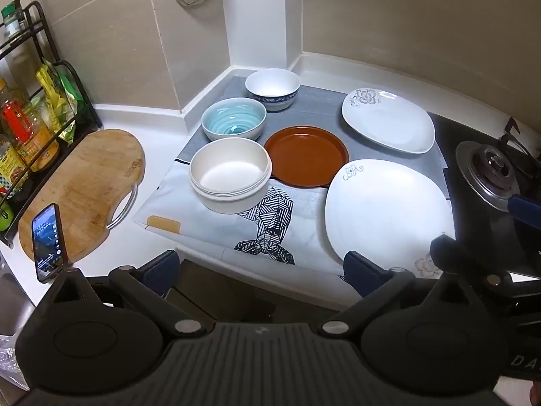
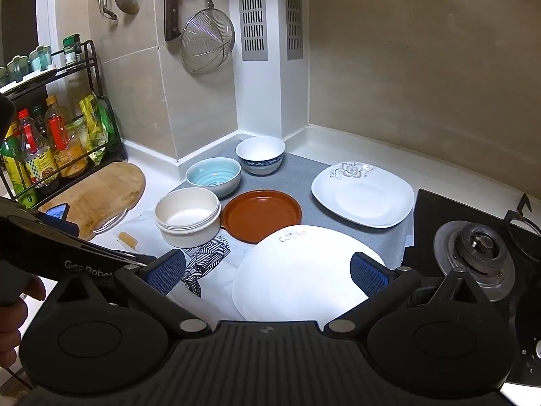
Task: Organize plates and bowls
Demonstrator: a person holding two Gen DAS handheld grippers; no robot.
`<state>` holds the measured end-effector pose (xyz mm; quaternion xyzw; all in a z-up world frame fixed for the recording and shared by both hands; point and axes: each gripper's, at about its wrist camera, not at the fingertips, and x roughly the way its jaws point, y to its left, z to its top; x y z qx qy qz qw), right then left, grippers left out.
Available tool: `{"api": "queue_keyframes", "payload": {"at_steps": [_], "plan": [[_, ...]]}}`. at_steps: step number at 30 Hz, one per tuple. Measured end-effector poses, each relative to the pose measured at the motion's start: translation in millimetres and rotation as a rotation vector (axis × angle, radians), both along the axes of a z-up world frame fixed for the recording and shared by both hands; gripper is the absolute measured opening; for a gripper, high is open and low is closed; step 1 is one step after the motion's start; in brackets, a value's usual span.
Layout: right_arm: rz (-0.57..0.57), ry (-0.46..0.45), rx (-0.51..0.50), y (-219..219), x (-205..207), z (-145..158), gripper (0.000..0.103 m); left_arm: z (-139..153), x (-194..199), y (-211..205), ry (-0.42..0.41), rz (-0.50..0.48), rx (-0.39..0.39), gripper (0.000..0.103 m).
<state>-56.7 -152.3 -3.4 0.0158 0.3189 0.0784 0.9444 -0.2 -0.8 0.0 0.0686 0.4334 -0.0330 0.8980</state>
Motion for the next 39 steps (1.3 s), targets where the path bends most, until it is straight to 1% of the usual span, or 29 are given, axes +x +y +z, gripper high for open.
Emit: {"api": "queue_keyframes", "payload": {"at_steps": [9,10,17,19,20,21,23,24,26,29,34,39], "plan": [[0.013,-0.023,0.0,1.4,-4.8,0.3,0.103,-1.3,-0.2,-5.8,0.018,0.002,0.026,0.103],[0.015,-0.02,-0.001,1.3,-4.2,-0.2,0.103,-3.3,-1.4,-0.1,0.021,0.001,0.03,0.103],[0.029,-0.034,-0.023,-1.0,-6.0,2.9,0.103,-1.8,-2.6,-1.4,0.017,0.01,-0.023,0.103],[0.05,-0.009,-0.03,-3.9,-4.9,2.5,0.103,-1.9,-3.7,-3.6,0.015,0.009,-0.031,0.103],[0.054,0.008,-0.027,-6.6,-3.4,2.9,0.103,-3.7,-4.3,-2.8,-0.001,0.004,-0.036,0.103],[0.053,0.023,-0.017,-9.7,-1.9,3.6,0.103,-4.6,-4.0,-3.6,0.007,0.004,-0.045,0.103],[0.056,0.047,0.003,-14.7,1.5,5.2,0.103,-7.5,-3.4,-7.4,0.021,-0.007,-0.031,0.103],[0.065,0.046,0.012,-16.3,2.1,6.1,0.103,-10.6,-2.7,-10.1,0.026,-0.009,0.021,0.103],[0.043,0.028,0.016,-18.4,1.4,6.1,0.103,-10.7,-2.3,-11.5,0.023,-0.01,0.034,0.103],[0.048,0.019,0.033,-19.2,1.8,4.7,0.103,-6.9,-1.6,-11.2,0.007,0.002,0.033,0.103],[0.063,-0.006,0.021,-21.4,0.0,5.3,0.103,-5.7,0.6,-17.0,0.0,0.007,0.043,0.103],[0.054,-0.007,0.027,-28.8,1.8,2.8,0.103,-5.1,-0.7,-24.6,-0.011,0.008,0.054,0.103]]}}
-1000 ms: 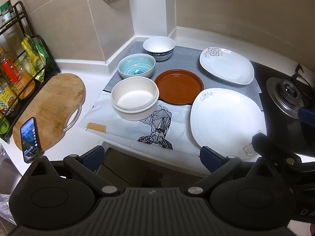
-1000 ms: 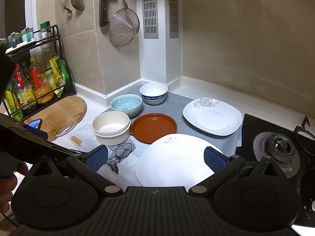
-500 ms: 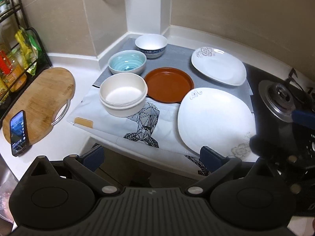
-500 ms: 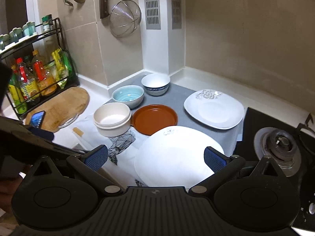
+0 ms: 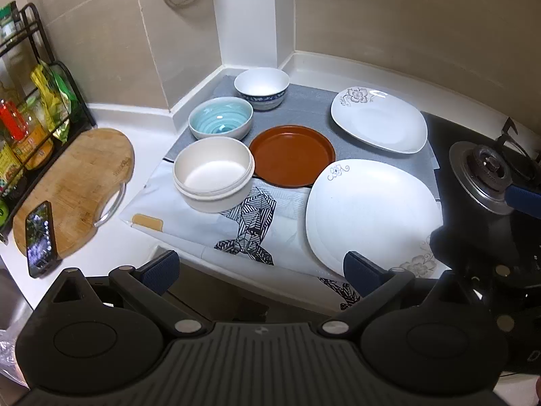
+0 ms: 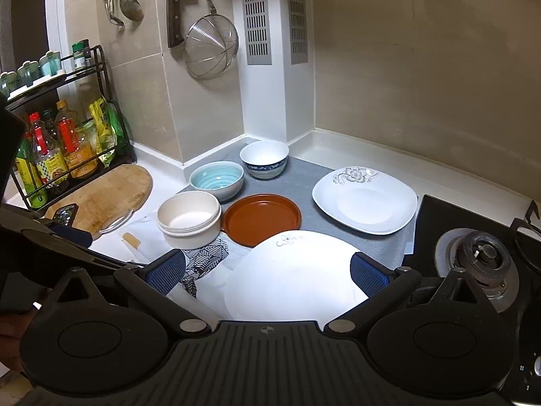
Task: Organize plates and bowls
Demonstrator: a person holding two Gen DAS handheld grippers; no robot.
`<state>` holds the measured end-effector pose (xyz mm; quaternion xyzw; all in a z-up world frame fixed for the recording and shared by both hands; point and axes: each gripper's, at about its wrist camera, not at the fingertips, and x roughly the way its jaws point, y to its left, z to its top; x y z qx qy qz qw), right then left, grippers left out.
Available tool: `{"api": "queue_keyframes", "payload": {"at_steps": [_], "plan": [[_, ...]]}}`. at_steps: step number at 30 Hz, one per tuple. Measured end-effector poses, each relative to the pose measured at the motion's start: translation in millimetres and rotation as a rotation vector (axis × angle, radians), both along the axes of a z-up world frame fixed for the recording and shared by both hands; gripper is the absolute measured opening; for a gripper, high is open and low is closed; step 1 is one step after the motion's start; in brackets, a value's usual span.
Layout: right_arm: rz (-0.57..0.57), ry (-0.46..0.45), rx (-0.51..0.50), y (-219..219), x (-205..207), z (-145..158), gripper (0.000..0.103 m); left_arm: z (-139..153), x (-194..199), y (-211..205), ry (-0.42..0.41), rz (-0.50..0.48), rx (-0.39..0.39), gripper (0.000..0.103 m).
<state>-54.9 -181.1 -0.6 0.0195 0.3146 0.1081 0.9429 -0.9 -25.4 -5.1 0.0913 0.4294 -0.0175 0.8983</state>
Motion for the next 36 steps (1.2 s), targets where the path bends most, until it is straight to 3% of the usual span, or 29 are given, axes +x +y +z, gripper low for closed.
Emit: {"api": "queue_keyframes", "payload": {"at_steps": [9,16,25,32,36], "plan": [[-0.019,0.051,0.023,-1.2,16.8,-9.7,0.103,-6.9,13.9,6.9,0.045,0.008,-0.035,0.103],[-0.055,0.082,-0.003,19.1,48.7,-14.6,0.103,-15.1,54.8,23.2,0.077,-0.032,-0.048,0.103],[-0.079,0.148,-0.032,55.2,96.5,-28.4,0.103,-35.8,110.8,64.0,0.16,-0.05,-0.061,0.103],[-0.077,0.193,-0.031,80.2,136.8,-36.8,0.103,-50.2,152.9,109.6,0.21,0.011,-0.045,0.103],[-0.095,0.219,-0.022,85.5,164.8,-42.1,0.103,-53.4,170.9,124.0,0.241,0.029,-0.084,0.103]]}}
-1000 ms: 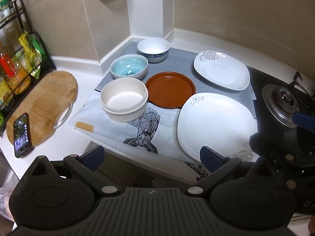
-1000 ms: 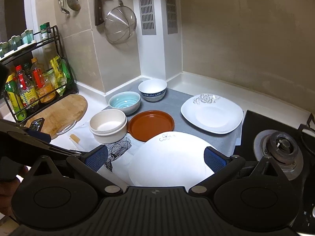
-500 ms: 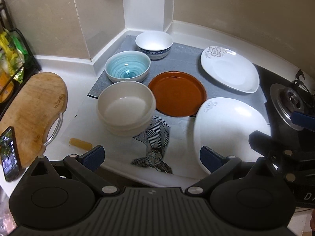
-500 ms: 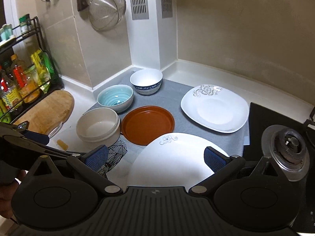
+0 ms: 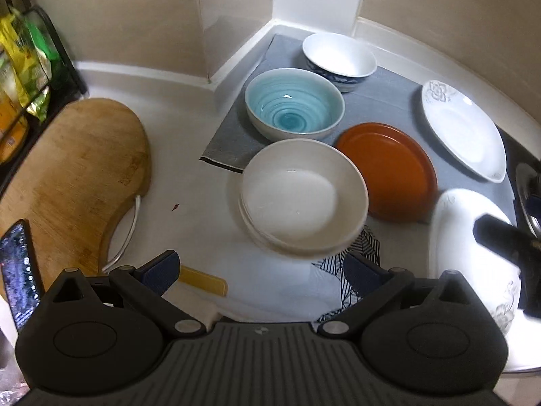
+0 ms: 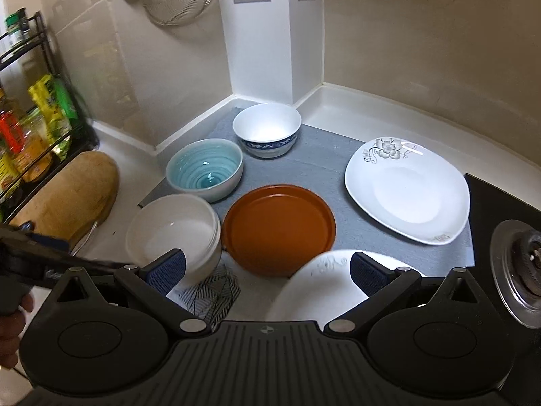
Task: Organize plates and bowls
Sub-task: 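Move both grippers down to the rim of the terracotta-brown plate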
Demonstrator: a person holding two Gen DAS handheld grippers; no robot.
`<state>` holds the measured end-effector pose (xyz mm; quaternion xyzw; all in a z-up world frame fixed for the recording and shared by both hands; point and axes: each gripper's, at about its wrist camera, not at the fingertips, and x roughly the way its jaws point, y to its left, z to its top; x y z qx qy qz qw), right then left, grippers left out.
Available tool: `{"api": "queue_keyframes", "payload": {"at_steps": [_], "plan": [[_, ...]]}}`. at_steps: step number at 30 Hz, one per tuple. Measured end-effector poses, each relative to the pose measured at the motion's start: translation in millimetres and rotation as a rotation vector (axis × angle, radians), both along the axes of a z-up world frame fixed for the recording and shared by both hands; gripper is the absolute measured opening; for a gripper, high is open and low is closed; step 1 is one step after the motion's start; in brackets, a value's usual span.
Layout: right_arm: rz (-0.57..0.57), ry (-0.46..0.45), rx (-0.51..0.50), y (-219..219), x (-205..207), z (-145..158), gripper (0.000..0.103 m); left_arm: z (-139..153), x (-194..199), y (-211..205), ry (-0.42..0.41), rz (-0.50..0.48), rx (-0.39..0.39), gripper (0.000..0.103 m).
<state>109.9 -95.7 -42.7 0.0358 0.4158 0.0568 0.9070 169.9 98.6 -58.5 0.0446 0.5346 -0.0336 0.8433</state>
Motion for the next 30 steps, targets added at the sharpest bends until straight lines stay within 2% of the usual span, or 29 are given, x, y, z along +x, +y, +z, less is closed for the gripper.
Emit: {"api": "queue_keyframes", "payload": {"at_steps": [3,6,10,12,16,18,21,26,30], "plan": [[-0.028,0.016,-0.022,-2.5,23.9,-4.8,0.103,-1.6,9.6,0.8,0.028,-0.043,-0.068,0.103],[-0.026,0.05,-0.031,-9.8,49.1,-15.2,0.103,-7.0,14.7,-7.7,0.036,-0.092,-0.096,0.103],[0.036,0.118,-0.041,-15.1,84.2,-36.5,0.103,-16.3,17.5,-21.7,0.077,-0.103,-0.144,0.103],[0.073,0.144,-0.041,-17.7,100.0,-49.8,0.103,-21.1,18.1,-29.0,0.077,-0.092,-0.139,0.103],[0.127,0.24,0.02,-26.5,131.6,-79.0,0.102,-28.8,20.3,-40.7,0.092,0.001,-0.129,0.103],[0.144,0.278,0.043,-29.0,143.7,-90.4,0.093,-31.2,20.2,-43.1,0.099,0.034,-0.138,0.103],[0.159,0.308,0.029,-32.3,155.8,-104.8,0.088,-36.6,22.2,-49.7,0.11,0.086,-0.141,0.103],[0.198,0.319,0.014,-42.2,159.6,-115.3,0.08,-50.0,26.5,-63.7,0.175,0.171,-0.299,0.103],[0.237,0.299,-0.009,-46.4,158.3,-115.5,0.081,-63.2,32.7,-77.4,0.212,0.264,-0.372,0.103]]}}
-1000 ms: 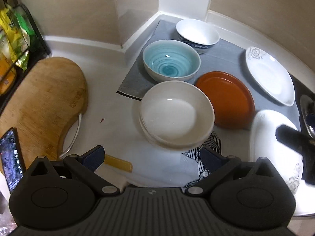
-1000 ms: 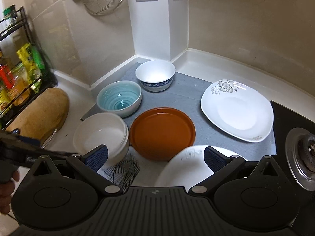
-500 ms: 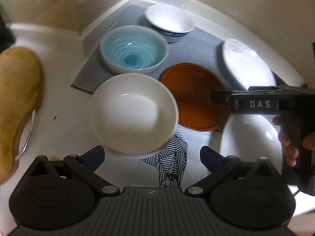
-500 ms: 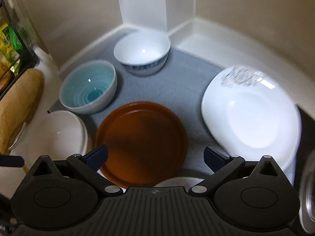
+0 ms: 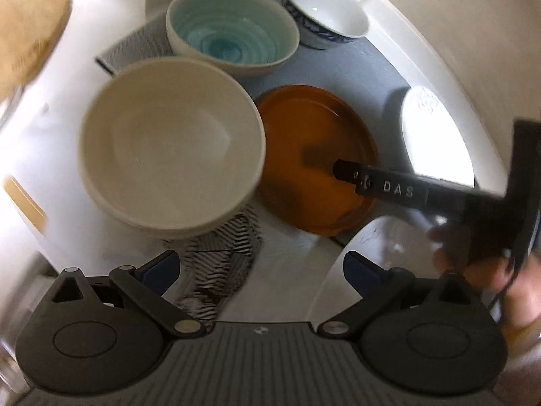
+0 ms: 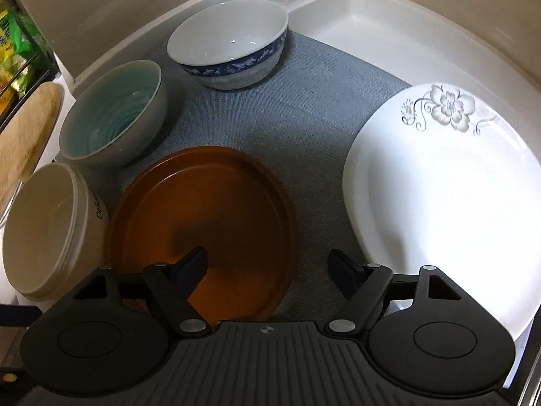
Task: Organize plates and bowls
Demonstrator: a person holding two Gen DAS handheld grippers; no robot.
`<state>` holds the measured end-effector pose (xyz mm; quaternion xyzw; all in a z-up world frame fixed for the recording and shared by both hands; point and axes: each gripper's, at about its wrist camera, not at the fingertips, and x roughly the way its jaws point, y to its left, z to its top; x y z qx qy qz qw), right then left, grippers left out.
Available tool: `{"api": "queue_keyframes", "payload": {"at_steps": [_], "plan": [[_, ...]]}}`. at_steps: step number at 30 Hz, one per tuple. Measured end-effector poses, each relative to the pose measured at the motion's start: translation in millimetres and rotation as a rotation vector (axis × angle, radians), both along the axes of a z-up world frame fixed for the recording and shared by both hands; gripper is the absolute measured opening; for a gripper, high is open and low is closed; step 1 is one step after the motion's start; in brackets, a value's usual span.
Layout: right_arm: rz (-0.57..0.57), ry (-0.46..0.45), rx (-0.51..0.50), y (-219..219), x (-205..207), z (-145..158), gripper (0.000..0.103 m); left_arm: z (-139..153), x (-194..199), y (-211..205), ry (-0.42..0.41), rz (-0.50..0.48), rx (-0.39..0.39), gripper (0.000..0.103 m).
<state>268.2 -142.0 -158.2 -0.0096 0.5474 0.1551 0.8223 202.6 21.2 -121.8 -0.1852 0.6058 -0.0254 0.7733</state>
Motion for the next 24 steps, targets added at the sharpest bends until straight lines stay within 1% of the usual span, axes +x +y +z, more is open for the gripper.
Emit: {"api": "queue_keyframes", "payload": {"at_steps": [2,5,7,8,9,11,13,14,15,17,18,20,21,24], "plan": [[0.012,-0.001,0.008,-0.8,-1.5,1.2,0.081,-5.9,2.9,-1.9,0.016,0.067,-0.016,0.103],[0.039,-0.008,0.009,-1.6,-5.0,1.9,0.084,-12.5,1.0,-0.6,0.029,0.216,-0.021,0.1],[0.051,-0.014,0.012,-2.5,-8.0,2.1,0.086,-15.7,2.7,-2.1,0.022,0.264,-0.042,0.095],[0.056,-0.014,0.015,-2.2,-8.7,1.9,0.087,-17.3,3.4,-3.3,0.025,0.292,-0.043,0.094],[0.056,-0.014,0.016,-1.6,-8.4,1.9,0.087,-17.7,4.0,-4.4,0.026,0.322,-0.042,0.093],[0.043,-0.018,0.01,-0.8,-7.4,2.5,0.086,-15.7,6.6,-6.0,0.0,0.369,-0.038,0.089],[0.044,-0.019,-0.005,4.0,1.6,-2.3,0.086,-15.6,8.4,-9.6,-0.003,0.388,-0.042,0.081],[0.046,-0.019,-0.011,5.9,2.7,-3.2,0.086,-15.7,7.4,-8.7,-0.001,0.395,-0.064,0.078],[0.05,-0.019,-0.015,8.4,2.0,-3.2,0.084,-15.8,6.2,-8.3,0.015,0.394,-0.088,0.072],[0.063,-0.015,-0.015,12.7,1.3,-2.6,0.08,-15.4,2.8,-3.2,0.04,0.407,-0.145,0.07],[0.072,-0.015,-0.017,14.2,0.8,-2.8,0.079,-15.5,0.7,-2.5,0.035,0.409,-0.155,0.07],[0.096,-0.03,-0.039,17.4,0.4,-3.6,0.078,-16.7,0.6,-5.4,0.02,0.409,-0.147,0.068],[0.105,-0.038,-0.054,19.5,1.2,-4.2,0.077,-11.8,4.2,-6.3,0.009,0.416,-0.148,0.065],[0.111,-0.046,-0.092,25.2,4.3,-4.7,0.076,-9.9,1.1,-8.5,0.016,0.433,-0.161,0.061]]}}
